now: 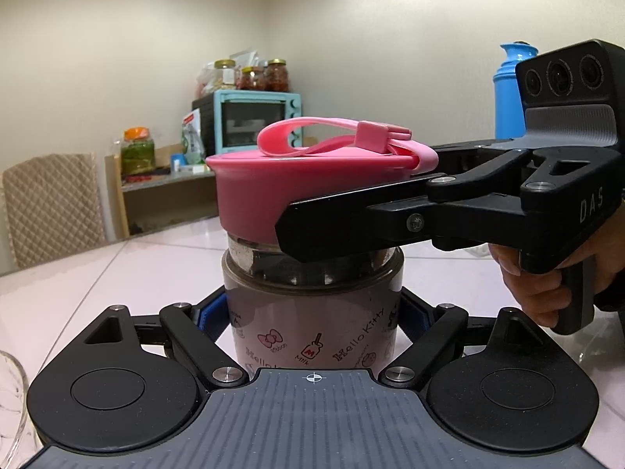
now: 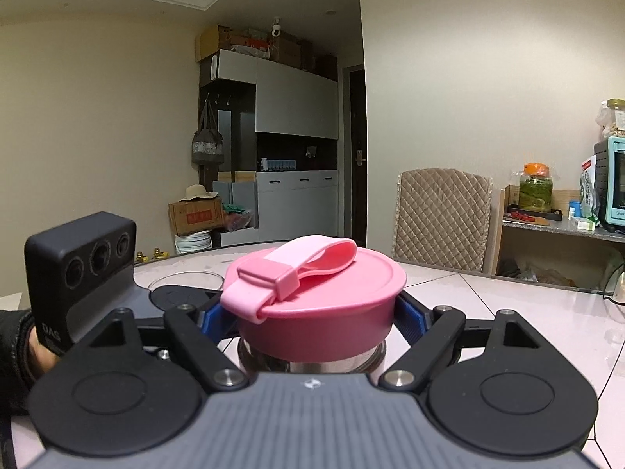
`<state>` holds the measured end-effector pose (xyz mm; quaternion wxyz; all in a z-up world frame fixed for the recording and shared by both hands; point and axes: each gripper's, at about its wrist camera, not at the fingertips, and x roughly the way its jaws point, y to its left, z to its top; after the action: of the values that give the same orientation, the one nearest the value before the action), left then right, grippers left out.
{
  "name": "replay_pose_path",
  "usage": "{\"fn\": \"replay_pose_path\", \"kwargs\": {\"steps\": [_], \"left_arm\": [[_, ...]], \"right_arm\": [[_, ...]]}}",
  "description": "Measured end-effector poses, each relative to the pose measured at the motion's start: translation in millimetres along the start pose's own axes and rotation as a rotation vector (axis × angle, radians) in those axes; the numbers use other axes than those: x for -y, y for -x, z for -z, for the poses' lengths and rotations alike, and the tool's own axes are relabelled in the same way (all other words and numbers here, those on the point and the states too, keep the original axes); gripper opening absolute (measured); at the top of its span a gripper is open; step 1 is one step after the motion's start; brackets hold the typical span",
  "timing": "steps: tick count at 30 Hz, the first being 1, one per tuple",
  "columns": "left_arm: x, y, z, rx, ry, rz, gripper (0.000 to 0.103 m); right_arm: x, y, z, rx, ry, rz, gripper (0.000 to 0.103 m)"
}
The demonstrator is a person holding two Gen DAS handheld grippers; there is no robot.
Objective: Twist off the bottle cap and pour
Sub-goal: 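Lift the unscrewed pink cap off the bottle with the right gripper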
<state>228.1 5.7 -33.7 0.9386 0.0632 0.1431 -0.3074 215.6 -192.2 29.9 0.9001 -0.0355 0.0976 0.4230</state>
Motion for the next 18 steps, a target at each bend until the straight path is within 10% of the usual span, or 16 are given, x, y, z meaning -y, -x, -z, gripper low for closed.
{"fn": "replay_pose_path", "kwargs": {"steps": [18], "left_arm": [[7.4,1.5,-1.9,-0.004,0.009,-0.024,0.09]], "right_arm": [[-9.3,-0.1,-9.8,0.014,0.005,0.052,0.085]]}}
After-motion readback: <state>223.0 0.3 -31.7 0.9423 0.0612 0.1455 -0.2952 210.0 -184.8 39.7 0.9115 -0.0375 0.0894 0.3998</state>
